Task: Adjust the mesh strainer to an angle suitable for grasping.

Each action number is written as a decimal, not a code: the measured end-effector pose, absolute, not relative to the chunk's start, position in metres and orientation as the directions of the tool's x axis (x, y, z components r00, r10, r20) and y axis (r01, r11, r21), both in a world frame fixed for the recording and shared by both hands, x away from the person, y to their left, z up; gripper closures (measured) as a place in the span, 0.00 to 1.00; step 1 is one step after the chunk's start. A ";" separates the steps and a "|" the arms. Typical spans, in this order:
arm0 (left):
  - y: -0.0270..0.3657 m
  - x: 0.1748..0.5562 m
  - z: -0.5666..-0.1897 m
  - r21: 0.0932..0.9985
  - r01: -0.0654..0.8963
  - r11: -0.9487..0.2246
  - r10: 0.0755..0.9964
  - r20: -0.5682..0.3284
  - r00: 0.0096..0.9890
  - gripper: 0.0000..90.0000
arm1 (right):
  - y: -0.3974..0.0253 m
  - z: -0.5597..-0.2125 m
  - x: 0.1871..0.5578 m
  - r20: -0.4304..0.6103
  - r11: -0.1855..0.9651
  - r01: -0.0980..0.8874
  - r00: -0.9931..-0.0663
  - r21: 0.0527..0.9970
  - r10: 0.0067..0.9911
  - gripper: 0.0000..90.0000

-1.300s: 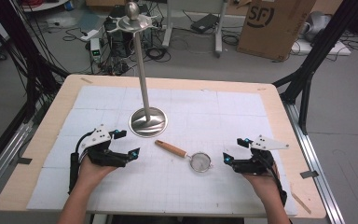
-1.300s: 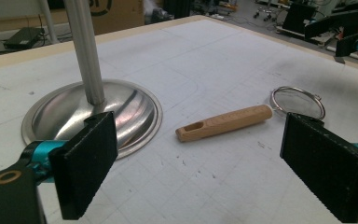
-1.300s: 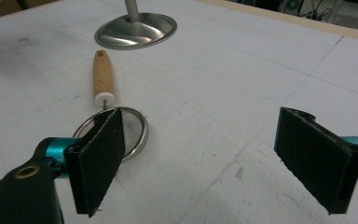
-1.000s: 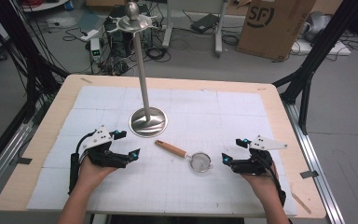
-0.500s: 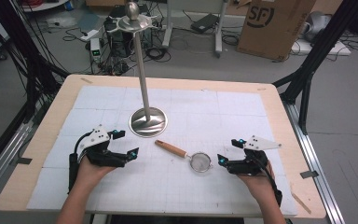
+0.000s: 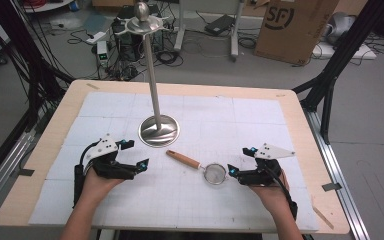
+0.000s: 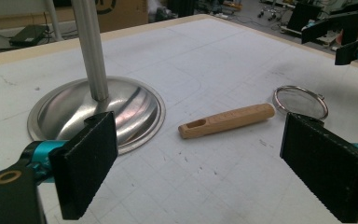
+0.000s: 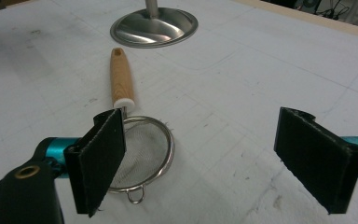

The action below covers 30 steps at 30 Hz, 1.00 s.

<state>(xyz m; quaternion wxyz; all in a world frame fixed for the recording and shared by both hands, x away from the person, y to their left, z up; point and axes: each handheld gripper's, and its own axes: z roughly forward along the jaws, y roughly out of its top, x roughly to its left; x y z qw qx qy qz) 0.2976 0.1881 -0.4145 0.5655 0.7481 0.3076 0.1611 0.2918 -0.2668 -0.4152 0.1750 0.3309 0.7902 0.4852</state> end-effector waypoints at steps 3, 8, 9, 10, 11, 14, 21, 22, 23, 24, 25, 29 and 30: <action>0.187 0.297 -0.414 0.944 0.285 -0.166 0.638 -0.118 0.761 0.13 | -0.264 -0.415 0.294 0.041 0.318 0.353 -0.723 0.880 0.690 0.17; 0.188 0.296 -0.413 0.943 0.290 -0.166 0.640 -0.120 0.759 0.13 | -0.259 -0.413 0.298 0.046 0.316 0.361 -0.718 0.877 0.694 0.17; 0.188 0.296 -0.413 0.943 0.290 -0.163 0.641 -0.122 0.758 0.13 | -0.259 -0.413 0.298 0.046 0.316 0.361 -0.718 0.877 0.694 0.17; 0.188 0.295 -0.413 0.944 0.290 -0.161 0.640 -0.124 0.758 0.13 | -0.258 -0.412 0.299 0.044 0.318 0.360 -0.720 0.877 0.693 0.17; 0.188 0.295 -0.412 0.944 0.288 -0.160 0.640 -0.123 0.759 0.13 | -0.256 -0.412 0.300 0.046 0.318 0.361 -0.722 0.877 0.691 0.17; 0.187 0.295 -0.413 0.943 0.290 -0.164 0.636 -0.124 0.761 0.13 | -0.250 -0.410 0.302 0.044 0.325 0.360 -0.727 0.875 0.685 0.17; 0.188 0.296 -0.413 0.942 0.292 -0.167 0.641 -0.121 0.758 0.13 | -0.233 -0.409 0.307 0.021 0.368 0.349 -0.749 0.862 0.662 0.17; 0.188 0.296 -0.413 0.942 0.292 -0.167 0.641 -0.121 0.758 0.13 | -0.231 -0.409 0.308 0.022 0.368 0.349 -0.750 0.862 0.662 0.17; 0.188 0.296 -0.413 0.941 0.292 -0.169 0.642 -0.120 0.757 0.13 | -0.230 -0.409 0.308 0.021 0.371 0.349 -0.751 0.861 0.660 0.17; 0.188 0.296 -0.413 0.941 0.292 -0.170 0.643 -0.118 0.757 0.13 | -0.228 -0.409 0.309 0.022 0.371 0.351 -0.752 0.860 0.659 0.17; 0.187 0.296 -0.413 0.941 0.291 -0.170 0.645 -0.117 0.755 0.13 | -0.227 -0.409 0.310 0.022 0.372 0.350 -0.753 0.859 0.658 0.17; 0.187 0.296 -0.414 0.940 0.290 -0.177 0.643 -0.113 0.758 0.13 | -0.222 -0.408 0.312 0.023 0.377 0.352 -0.756 0.857 0.654 0.17; 0.187 0.296 -0.414 0.941 0.291 -0.175 0.644 -0.114 0.757 0.13 | -0.221 -0.408 0.313 0.019 0.382 0.348 -0.760 0.856 0.650 0.17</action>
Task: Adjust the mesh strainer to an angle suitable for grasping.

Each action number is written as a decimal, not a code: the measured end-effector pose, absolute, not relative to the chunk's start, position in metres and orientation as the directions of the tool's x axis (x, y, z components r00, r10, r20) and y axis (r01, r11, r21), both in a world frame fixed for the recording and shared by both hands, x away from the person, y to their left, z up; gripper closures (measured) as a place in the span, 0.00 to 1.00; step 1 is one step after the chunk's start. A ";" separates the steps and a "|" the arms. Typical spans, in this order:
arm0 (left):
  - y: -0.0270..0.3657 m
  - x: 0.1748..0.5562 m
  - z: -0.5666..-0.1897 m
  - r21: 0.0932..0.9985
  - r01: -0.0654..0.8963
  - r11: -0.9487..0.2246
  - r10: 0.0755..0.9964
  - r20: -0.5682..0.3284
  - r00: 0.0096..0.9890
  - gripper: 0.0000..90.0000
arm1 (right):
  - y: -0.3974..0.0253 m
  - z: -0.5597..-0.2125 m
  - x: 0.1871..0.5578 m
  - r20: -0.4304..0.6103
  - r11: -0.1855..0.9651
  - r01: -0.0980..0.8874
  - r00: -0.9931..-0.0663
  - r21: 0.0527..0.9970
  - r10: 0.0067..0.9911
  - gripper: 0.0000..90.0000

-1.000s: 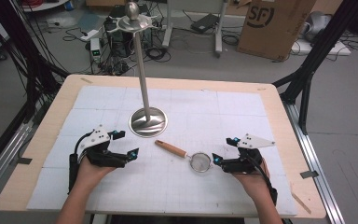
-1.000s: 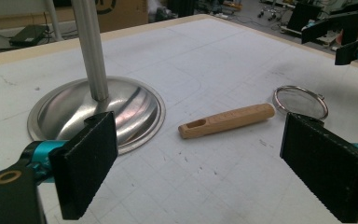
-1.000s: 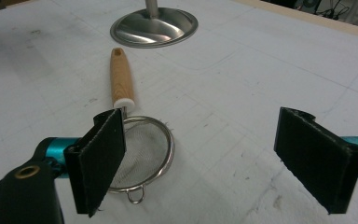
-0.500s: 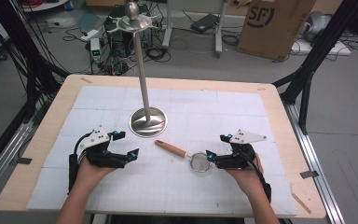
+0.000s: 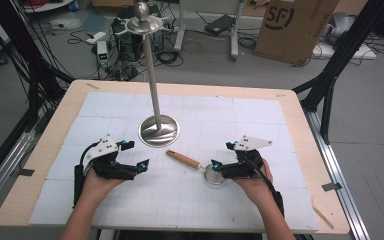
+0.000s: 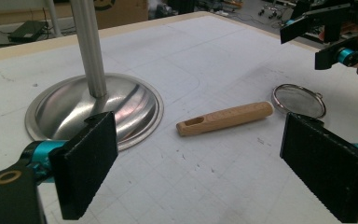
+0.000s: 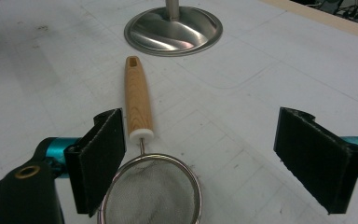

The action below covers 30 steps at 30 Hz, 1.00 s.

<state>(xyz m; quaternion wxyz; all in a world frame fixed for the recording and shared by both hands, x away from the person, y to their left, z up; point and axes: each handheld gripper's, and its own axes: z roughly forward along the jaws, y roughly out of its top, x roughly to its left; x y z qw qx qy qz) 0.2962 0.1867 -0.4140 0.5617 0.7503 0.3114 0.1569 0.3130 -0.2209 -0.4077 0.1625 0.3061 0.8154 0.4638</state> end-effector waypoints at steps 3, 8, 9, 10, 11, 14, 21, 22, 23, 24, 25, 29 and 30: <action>0.187 0.296 -0.414 0.941 0.291 -0.175 0.644 -0.114 0.756 0.13 | -0.216 -0.407 0.315 0.020 0.392 0.351 -0.766 0.850 0.642 0.17; 0.187 0.296 -0.414 0.940 0.293 -0.176 0.645 -0.115 0.756 0.13 | -0.207 -0.405 0.317 0.012 0.409 0.348 -0.774 0.844 0.633 0.19; 0.187 0.296 -0.414 0.941 0.290 -0.173 0.643 -0.115 0.757 0.13 | -0.203 -0.404 0.318 0.005 0.420 0.347 -0.775 0.839 0.631 0.19; 0.186 0.296 -0.414 0.941 0.289 -0.174 0.645 -0.113 0.756 0.13 | -0.201 -0.405 0.319 -0.002 0.428 0.343 -0.779 0.836 0.627 0.19; 0.186 0.296 -0.415 0.941 0.291 -0.175 0.642 -0.115 0.758 0.13 | -0.199 -0.405 0.320 0.000 0.431 0.347 -0.780 0.833 0.626 0.19; 0.186 0.296 -0.415 0.940 0.291 -0.176 0.642 -0.114 0.758 0.13 | -0.197 -0.406 0.321 0.004 0.438 0.352 -0.783 0.827 0.622 0.19; 0.187 0.297 -0.415 0.941 0.292 -0.171 0.646 -0.117 0.754 0.13 | -0.186 -0.407 0.325 0.006 0.456 0.347 -0.801 0.820 0.599 0.21; 0.187 0.297 -0.415 0.941 0.292 -0.171 0.644 -0.118 0.756 0.13 | -0.184 -0.407 0.326 0.004 0.459 0.346 -0.802 0.818 0.597 0.21; 0.187 0.297 -0.415 0.941 0.292 -0.170 0.645 -0.117 0.755 0.13 | -0.183 -0.408 0.326 0.002 0.462 0.345 -0.803 0.817 0.596 0.21; 0.186 0.297 -0.415 0.941 0.292 -0.170 0.645 -0.117 0.755 0.13 | -0.183 -0.408 0.326 0.002 0.462 0.345 -0.803 0.817 0.596 0.21; 0.186 0.297 -0.414 0.941 0.291 -0.172 0.644 -0.116 0.756 0.13 | -0.178 -0.408 0.327 -0.008 0.477 0.337 -0.810 0.812 0.586 0.21; 0.187 0.296 -0.414 0.942 0.292 -0.166 0.644 -0.121 0.755 0.13 | -0.170 -0.409 0.329 -0.006 0.497 0.338 -0.822 0.799 0.569 0.26; 0.187 0.296 -0.414 0.942 0.292 -0.166 0.644 -0.121 0.755 0.13 | -0.168 -0.410 0.329 -0.006 0.502 0.340 -0.823 0.795 0.567 0.26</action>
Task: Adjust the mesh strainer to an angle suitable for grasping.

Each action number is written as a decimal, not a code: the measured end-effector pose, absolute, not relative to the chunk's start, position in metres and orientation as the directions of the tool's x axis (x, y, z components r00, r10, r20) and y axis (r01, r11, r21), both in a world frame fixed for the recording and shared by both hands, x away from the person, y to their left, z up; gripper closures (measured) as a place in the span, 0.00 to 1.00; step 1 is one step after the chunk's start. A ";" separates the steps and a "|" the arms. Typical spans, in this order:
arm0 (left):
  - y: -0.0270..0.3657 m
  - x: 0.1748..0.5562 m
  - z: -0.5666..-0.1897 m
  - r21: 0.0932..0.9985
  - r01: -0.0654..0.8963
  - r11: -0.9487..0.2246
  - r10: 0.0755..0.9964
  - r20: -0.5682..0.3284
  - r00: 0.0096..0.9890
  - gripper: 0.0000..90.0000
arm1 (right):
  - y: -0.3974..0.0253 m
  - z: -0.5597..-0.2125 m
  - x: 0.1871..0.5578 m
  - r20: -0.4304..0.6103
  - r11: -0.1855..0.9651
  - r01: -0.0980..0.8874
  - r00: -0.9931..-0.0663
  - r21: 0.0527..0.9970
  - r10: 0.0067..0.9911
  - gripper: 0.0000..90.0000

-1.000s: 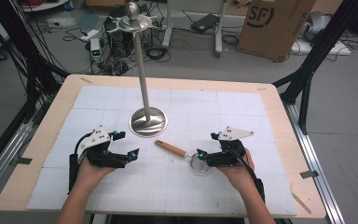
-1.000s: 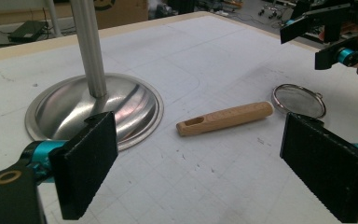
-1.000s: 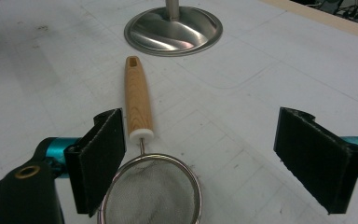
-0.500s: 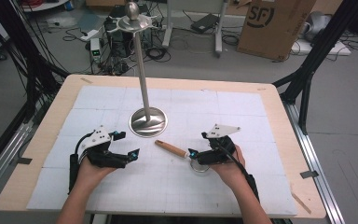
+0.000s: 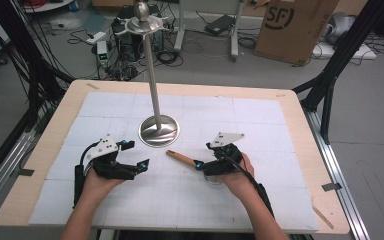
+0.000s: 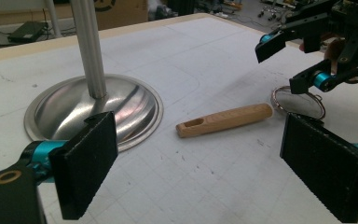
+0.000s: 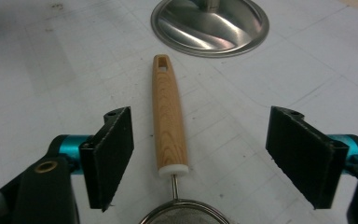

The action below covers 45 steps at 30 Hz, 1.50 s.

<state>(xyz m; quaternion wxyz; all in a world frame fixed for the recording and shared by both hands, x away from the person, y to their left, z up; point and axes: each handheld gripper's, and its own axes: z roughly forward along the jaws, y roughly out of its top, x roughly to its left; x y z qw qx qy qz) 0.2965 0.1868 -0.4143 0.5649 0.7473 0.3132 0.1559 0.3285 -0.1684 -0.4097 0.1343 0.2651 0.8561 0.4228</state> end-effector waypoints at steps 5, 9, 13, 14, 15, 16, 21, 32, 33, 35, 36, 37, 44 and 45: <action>0.187 0.297 -0.414 0.942 0.291 -0.166 0.646 -0.119 0.754 0.13 | -0.161 -0.412 0.329 -0.017 0.526 0.331 -0.835 0.783 0.550 0.29; 0.187 0.297 -0.415 0.941 0.295 -0.167 0.646 -0.122 0.754 0.13 | -0.159 -0.414 0.330 -0.015 0.534 0.339 -0.834 0.774 0.551 0.30; 0.186 0.297 -0.415 0.941 0.296 -0.164 0.645 -0.125 0.754 0.13 | -0.159 -0.416 0.331 -0.007 0.536 0.353 -0.831 0.767 0.557 0.32; 0.186 0.297 -0.415 0.941 0.296 -0.166 0.644 -0.124 0.755 0.13 | -0.160 -0.416 0.332 -0.009 0.536 0.352 -0.830 0.767 0.558 0.33; 0.186 0.297 -0.415 0.940 0.298 -0.165 0.646 -0.125 0.753 0.13 | -0.159 -0.416 0.332 -0.003 0.535 0.359 -0.829 0.765 0.560 0.34; 0.186 0.297 -0.415 0.940 0.298 -0.165 0.646 -0.125 0.753 0.13 | -0.159 -0.416 0.332 0.002 0.535 0.360 -0.831 0.764 0.557 0.35; 0.186 0.297 -0.415 0.940 0.298 -0.165 0.647 -0.125 0.752 0.13 | -0.157 -0.418 0.331 0.041 0.529 0.387 -0.833 0.755 0.551 0.41; 0.185 0.297 -0.415 0.940 0.299 -0.167 0.646 -0.125 0.753 0.13 | -0.153 -0.421 0.333 0.048 0.545 0.394 -0.840 0.740 0.541 0.43; 0.185 0.297 -0.416 0.939 0.301 -0.168 0.647 -0.125 0.752 0.13 | -0.154 -0.421 0.334 0.049 0.546 0.399 -0.837 0.737 0.545 0.43; 0.185 0.297 -0.416 0.939 0.301 -0.169 0.647 -0.124 0.752 0.13 | -0.154 -0.421 0.334 0.052 0.544 0.400 -0.837 0.738 0.546 0.43; 0.185 0.297 -0.416 0.938 0.302 -0.168 0.648 -0.125 0.752 0.13 | -0.154 -0.421 0.335 0.052 0.544 0.403 -0.835 0.736 0.548 0.43; 0.185 0.297 -0.416 0.938 0.301 -0.168 0.648 -0.125 0.751 0.13 | -0.154 -0.421 0.335 0.053 0.546 0.404 -0.835 0.734 0.547 0.43; 0.185 0.297 -0.416 0.939 0.301 -0.168 0.648 -0.125 0.751 0.13 | -0.148 -0.423 0.336 0.054 0.579 0.419 -0.838 0.700 0.542 0.49; 0.185 0.297 -0.416 0.938 0.301 -0.169 0.648 -0.125 0.751 0.13 | -0.146 -0.423 0.337 0.050 0.589 0.419 -0.841 0.691 0.539 0.51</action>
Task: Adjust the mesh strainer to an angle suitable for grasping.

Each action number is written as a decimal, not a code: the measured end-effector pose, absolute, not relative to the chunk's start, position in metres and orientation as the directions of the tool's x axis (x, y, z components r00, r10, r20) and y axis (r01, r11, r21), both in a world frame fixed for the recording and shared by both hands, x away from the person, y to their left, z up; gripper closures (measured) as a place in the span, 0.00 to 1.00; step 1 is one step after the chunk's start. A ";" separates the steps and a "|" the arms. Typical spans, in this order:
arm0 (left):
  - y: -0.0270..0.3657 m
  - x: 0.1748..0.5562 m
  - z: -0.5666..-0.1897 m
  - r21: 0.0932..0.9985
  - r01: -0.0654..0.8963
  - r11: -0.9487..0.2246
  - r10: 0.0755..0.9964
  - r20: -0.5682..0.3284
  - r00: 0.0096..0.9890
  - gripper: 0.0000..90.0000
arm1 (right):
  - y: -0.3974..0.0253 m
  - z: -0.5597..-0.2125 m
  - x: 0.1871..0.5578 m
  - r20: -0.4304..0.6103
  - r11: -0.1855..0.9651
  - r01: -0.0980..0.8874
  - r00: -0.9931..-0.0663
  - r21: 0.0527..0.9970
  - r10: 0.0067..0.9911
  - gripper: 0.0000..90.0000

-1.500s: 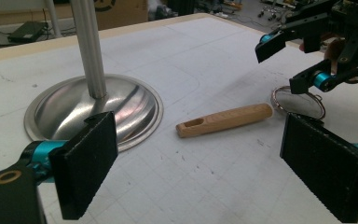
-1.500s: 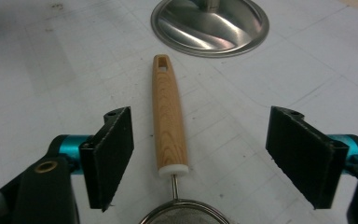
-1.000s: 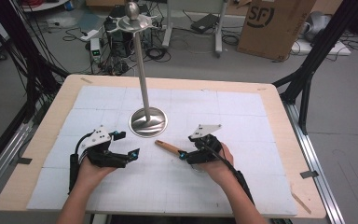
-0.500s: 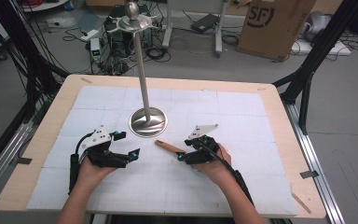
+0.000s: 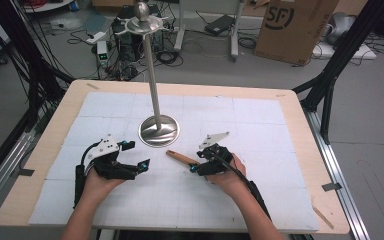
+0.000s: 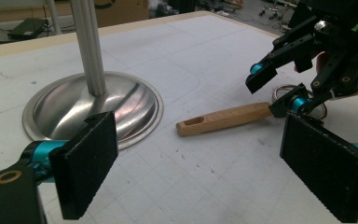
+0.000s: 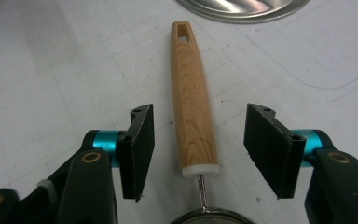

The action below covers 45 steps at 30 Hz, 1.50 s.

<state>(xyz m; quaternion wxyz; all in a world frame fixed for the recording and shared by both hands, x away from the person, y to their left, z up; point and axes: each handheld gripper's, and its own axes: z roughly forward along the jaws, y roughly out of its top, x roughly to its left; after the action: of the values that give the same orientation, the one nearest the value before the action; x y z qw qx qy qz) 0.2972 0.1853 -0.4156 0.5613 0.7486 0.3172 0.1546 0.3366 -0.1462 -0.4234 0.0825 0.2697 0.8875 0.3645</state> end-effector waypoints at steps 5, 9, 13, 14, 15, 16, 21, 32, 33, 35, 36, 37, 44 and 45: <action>0.185 0.297 -0.416 0.937 0.304 -0.170 0.648 -0.126 0.751 0.13 | -0.142 -0.424 0.336 0.040 0.614 0.422 -0.843 0.667 0.537 0.59; 0.185 0.298 -0.416 0.937 0.305 -0.168 0.649 -0.127 0.750 0.13 | -0.141 -0.426 0.335 0.035 0.624 0.423 -0.844 0.656 0.535 0.62; 0.185 0.298 -0.416 0.937 0.305 -0.170 0.649 -0.127 0.751 0.13 | -0.140 -0.427 0.335 0.033 0.638 0.425 -0.847 0.642 0.531 0.63; 0.185 0.298 -0.416 0.937 0.305 -0.170 0.647 -0.127 0.752 0.13 | -0.140 -0.428 0.335 0.029 0.641 0.425 -0.846 0.639 0.532 0.64; 0.185 0.298 -0.416 0.937 0.304 -0.170 0.647 -0.126 0.752 0.13 | -0.140 -0.428 0.335 0.027 0.645 0.421 -0.849 0.637 0.527 0.64; 0.185 0.298 -0.416 0.937 0.305 -0.170 0.649 -0.127 0.750 0.13 | -0.139 -0.428 0.335 0.027 0.645 0.424 -0.847 0.636 0.531 0.64; 0.185 0.298 -0.417 0.936 0.306 -0.173 0.649 -0.125 0.750 0.13 | -0.138 -0.430 0.335 0.028 0.657 0.428 -0.850 0.621 0.527 0.68; 0.185 0.298 -0.418 0.934 0.309 -0.178 0.650 -0.124 0.749 0.13 | -0.141 -0.431 0.336 0.040 0.664 0.442 -0.848 0.603 0.528 0.74; 0.185 0.298 -0.418 0.934 0.308 -0.178 0.651 -0.123 0.749 0.13 | -0.142 -0.430 0.336 0.036 0.669 0.437 -0.851 0.600 0.524 0.74; 0.184 0.298 -0.418 0.935 0.309 -0.176 0.650 -0.125 0.750 0.13 | -0.145 -0.429 0.335 0.039 0.679 0.439 -0.854 0.589 0.519 0.74; 0.184 0.298 -0.418 0.935 0.309 -0.176 0.650 -0.125 0.749 0.13 | -0.145 -0.429 0.335 0.039 0.679 0.439 -0.854 0.589 0.519 0.74; 0.184 0.298 -0.418 0.935 0.309 -0.176 0.650 -0.125 0.750 0.13 | -0.146 -0.428 0.334 0.039 0.679 0.443 -0.852 0.586 0.522 0.74; 0.185 0.298 -0.418 0.936 0.309 -0.169 0.649 -0.131 0.750 0.13 | -0.158 -0.425 0.334 0.063 0.674 0.452 -0.853 0.584 0.518 0.72; 0.185 0.298 -0.417 0.937 0.307 -0.167 0.647 -0.131 0.751 0.13 | -0.158 -0.425 0.334 0.063 0.674 0.452 -0.853 0.584 0.518 0.72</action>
<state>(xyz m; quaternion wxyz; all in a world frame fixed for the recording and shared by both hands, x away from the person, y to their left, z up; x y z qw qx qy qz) 0.2982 0.1851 -0.4174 0.5613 0.7487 0.3186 0.1515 0.3340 -0.1576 -0.4250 0.0542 0.2657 0.9132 0.3041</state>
